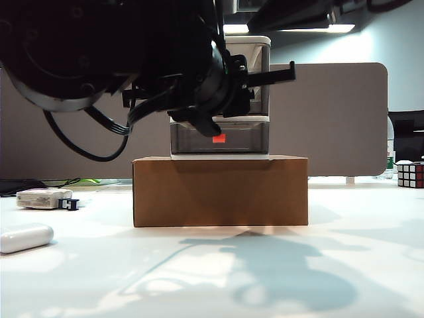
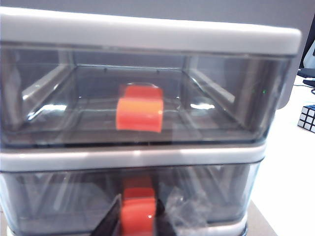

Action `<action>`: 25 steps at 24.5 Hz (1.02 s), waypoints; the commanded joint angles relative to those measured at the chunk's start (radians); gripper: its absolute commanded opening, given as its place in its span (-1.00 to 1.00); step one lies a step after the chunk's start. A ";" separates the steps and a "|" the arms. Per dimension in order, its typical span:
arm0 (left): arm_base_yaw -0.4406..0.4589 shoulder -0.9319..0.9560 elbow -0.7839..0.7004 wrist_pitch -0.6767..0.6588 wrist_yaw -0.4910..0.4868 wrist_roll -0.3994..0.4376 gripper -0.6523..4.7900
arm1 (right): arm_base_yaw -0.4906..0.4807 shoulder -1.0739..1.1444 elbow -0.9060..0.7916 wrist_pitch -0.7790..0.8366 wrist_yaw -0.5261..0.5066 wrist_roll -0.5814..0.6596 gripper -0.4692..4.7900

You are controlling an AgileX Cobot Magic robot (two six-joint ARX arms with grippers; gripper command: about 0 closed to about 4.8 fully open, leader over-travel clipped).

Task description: Open the second layer of the drawer on the table, pick up the earphone case on the table and put it in, and finally close the drawer.

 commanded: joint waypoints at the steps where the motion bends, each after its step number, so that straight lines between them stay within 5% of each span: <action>1: 0.001 -0.002 0.003 -0.005 0.005 0.000 -0.55 | 0.003 0.042 0.005 0.064 -0.002 -0.002 -0.84; 16: 0.006 -0.002 0.003 -0.005 0.005 -0.001 -0.56 | 0.003 0.131 0.006 0.190 0.002 0.004 -0.84; 25: 0.006 -0.002 0.003 -0.012 0.005 0.000 -0.78 | -0.001 0.148 0.006 0.233 0.028 0.004 -0.84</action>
